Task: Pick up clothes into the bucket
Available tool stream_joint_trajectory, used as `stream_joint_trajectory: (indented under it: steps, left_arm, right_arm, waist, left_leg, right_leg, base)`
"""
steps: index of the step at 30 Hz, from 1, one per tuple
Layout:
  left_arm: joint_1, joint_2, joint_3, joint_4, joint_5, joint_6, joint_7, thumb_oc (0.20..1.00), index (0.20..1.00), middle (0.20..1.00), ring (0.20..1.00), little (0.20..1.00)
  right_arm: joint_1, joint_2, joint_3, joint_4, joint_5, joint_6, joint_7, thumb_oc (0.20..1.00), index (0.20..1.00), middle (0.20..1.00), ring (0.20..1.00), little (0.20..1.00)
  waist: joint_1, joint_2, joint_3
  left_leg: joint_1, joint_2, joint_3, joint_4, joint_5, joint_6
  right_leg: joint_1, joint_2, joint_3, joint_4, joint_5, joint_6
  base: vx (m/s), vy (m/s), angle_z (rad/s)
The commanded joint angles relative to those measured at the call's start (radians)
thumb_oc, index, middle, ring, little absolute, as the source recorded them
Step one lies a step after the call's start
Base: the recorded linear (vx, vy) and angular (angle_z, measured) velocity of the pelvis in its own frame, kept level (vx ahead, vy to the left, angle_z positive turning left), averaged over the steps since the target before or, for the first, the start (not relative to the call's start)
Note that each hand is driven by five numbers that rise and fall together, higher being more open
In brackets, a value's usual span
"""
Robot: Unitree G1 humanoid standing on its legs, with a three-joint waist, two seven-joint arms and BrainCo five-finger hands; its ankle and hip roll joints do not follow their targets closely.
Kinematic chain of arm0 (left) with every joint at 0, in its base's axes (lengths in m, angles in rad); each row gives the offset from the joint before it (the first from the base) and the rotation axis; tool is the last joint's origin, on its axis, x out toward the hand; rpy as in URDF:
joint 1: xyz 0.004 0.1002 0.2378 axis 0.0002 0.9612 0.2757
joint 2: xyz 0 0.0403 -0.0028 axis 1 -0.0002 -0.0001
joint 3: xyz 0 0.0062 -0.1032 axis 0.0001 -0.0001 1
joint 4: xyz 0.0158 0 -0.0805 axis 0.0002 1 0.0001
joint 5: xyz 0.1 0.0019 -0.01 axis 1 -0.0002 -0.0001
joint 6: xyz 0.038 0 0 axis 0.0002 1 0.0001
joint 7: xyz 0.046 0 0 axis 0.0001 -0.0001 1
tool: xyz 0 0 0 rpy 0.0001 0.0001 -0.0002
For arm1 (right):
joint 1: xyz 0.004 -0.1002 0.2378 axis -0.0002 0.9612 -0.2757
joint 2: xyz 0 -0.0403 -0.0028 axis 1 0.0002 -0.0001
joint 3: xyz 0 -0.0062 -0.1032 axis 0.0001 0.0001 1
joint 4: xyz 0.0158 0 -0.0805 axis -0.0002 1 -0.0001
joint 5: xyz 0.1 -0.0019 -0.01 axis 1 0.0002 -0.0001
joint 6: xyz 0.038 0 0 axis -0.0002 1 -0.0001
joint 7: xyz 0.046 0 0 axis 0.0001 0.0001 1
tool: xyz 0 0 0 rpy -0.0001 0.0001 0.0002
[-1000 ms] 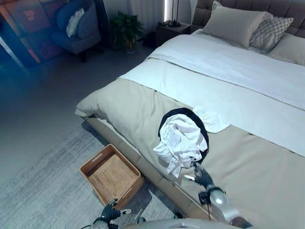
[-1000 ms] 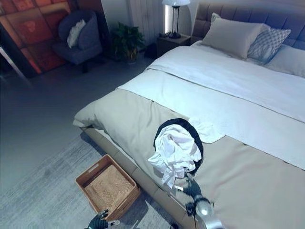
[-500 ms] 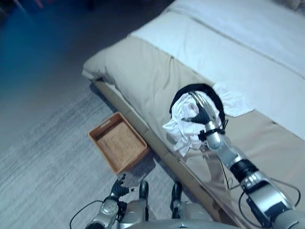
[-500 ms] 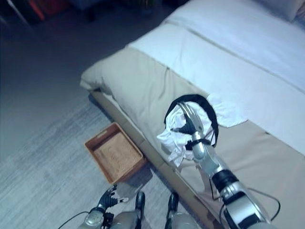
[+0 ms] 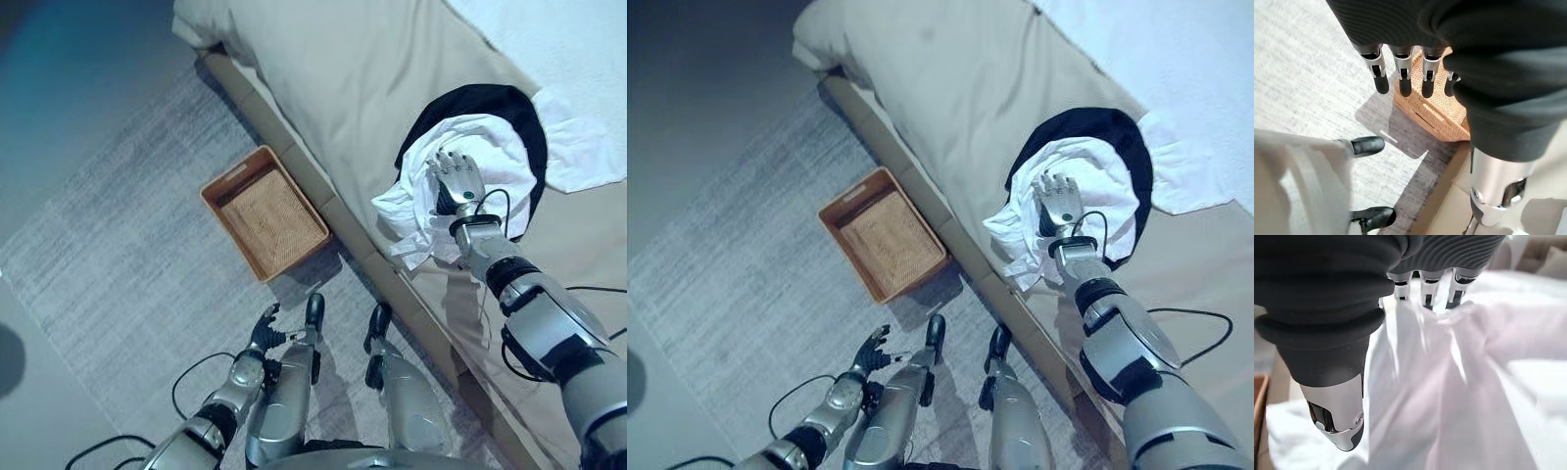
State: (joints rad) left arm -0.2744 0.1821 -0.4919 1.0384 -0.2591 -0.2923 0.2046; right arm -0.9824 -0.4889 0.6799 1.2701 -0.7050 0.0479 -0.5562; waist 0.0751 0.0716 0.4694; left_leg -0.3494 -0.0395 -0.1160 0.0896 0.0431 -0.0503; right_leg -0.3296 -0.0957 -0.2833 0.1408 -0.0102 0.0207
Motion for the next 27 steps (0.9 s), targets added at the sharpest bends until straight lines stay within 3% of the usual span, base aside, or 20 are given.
stream_joint_trajectory:
  steps: [1, 8, 11, 12, 13, 15, 16, 21, 27]
  left_arm:
    - [0.001, 0.003, -0.021, -0.037, -0.037, -0.013, 0.020, 1.000, 1.000, 1.000, 1.000, 1.000]
    - [-0.034, -0.009, -0.047, -0.085, -0.070, -0.001, 0.018, 1.000, 1.000, 1.000, 1.000, 1.000]
    - [-0.034, -0.009, -0.049, -0.089, -0.077, 0.001, 0.019, 1.000, 1.000, 1.000, 1.000, 1.000]
    - [-0.036, -0.014, -0.054, -0.094, -0.078, 0.004, 0.018, 1.000, 1.000, 1.000, 1.000, 1.000]
    - [-0.033, -0.016, -0.056, -0.096, -0.082, 0.005, 0.016, 1.000, 1.000, 1.000, 1.000, 1.000]
    - [-0.029, -0.019, -0.053, -0.106, -0.093, 0.007, 0.018, 1.000, 1.000, 1.000, 1.000, 1.000]
    - [-0.035, -0.020, -0.048, -0.106, -0.094, 0.008, 0.020, 1.000, 1.000, 1.000, 1.000, 1.000]
    - [-0.026, -0.013, -0.025, -0.092, -0.086, 0.002, 0.032, 1.000, 1.000, 1.000, 1.000, 1.000]
    - [0.002, 0.019, 0.026, -0.095, -0.072, -0.012, 0.045, 1.000, 1.000, 1.000, 1.000, 1.000]
  right_arm:
    - [-0.074, -0.024, 0.002, 0.060, 0.106, 0.017, 0.011, 1.000, 1.000, 1.000, 1.000, 1.000]
    - [-0.098, -0.106, -0.112, 0.145, 0.304, 0.004, 0.033, 1.000, 1.000, 1.000, 1.000, 1.000]
    - [-0.112, -0.118, -0.141, 0.149, 0.361, -0.004, 0.032, 1.000, 1.000, 1.000, 1.000, 1.000]
    - [-0.110, -0.124, -0.156, 0.156, 0.391, -0.013, 0.044, 0.545, 0.545, 0.545, 0.545, 0.545]
    - [-0.113, -0.132, -0.169, 0.162, 0.424, -0.017, 0.045, 0.200, 0.200, 0.200, 0.200, 0.200]
    - [-0.119, -0.142, -0.235, 0.147, 0.541, -0.045, 0.032, 0.200, 0.200, 0.200, 0.200, 0.200]
    - [-0.123, -0.146, -0.250, 0.133, 0.575, -0.058, 0.027, 0.200, 0.200, 0.200, 0.200, 0.200]
    - [-0.110, -0.153, -0.317, -0.048, 0.752, -0.154, -0.037, 0.200, 0.200, 0.200, 0.200, 0.200]
    - [-0.081, -0.216, -0.358, -0.449, 0.706, -0.199, -0.126, 0.200, 0.200, 0.200, 0.200, 0.200]
  waist:
    - [0.004, -0.033, 0.020]
    - [0.016, 0.018, 0.051]
    - [0.015, 0.025, 0.051]
    - [0.018, 0.032, 0.051]
    - [0.017, 0.031, 0.051]
    - [0.014, 0.034, 0.051]
    - [0.014, 0.038, 0.051]
    - [-0.005, 0.016, 0.051]
    - [-0.040, -0.032, 0.051]
  left_leg:
    - [-0.061, -0.027, 0.010, 0.079, -0.026, 0.025]
    - [-0.163, -0.047, -0.025, 0.086, 0.001, 0.026]
    - [-0.175, -0.051, -0.029, 0.082, 0.005, 0.027]
    - [-0.189, -0.053, -0.031, 0.082, 0.009, 0.027]
    - [-0.174, -0.054, -0.036, 0.082, -0.017, 0.022]
    - [-0.177, -0.055, -0.039, 0.078, -0.014, 0.021]
    - [-0.197, -0.054, -0.038, 0.074, 0.016, 0.025]
    - [-0.153, -0.040, -0.042, 0.044, 0.022, 0.018]
    - [-0.048, -0.010, -0.033, -0.006, 0.028, 0.003]
  right_leg:
    - [-0.034, -0.116, 0.029, 0.132, -0.042, 0.090]
    - [-0.153, -0.148, 0.004, 0.214, -0.061, 0.083]
    - [-0.172, -0.151, 0.002, 0.224, -0.066, 0.080]
    - [-0.190, -0.156, -0.001, 0.236, -0.071, 0.078]
    - [-0.180, -0.160, 0.007, 0.250, -0.106, 0.085]
    - [-0.187, -0.163, 0.008, 0.254, -0.109, 0.084]
    - [-0.200, -0.163, -0.004, 0.240, -0.077, 0.077]
    - [-0.162, -0.153, -0.003, 0.207, -0.072, 0.080]
    - [-0.058, -0.129, -0.002, 0.134, -0.050, 0.084]
  base:
    - [-0.04, 0.005, 0.11]
    - [-0.02, 0.001, 0.22]
    - [0.01, 0.005, 0.14]
    - [0.08, -0.052, 0.12]
    - [0.09, -0.071, 0.17]
    - [0.02, -0.012, 0.23]
    - [-0.05, 0.015, 0.20]
    - [0.00, -0.022, 0.02]
    - [0.00, -0.042, -0.09]
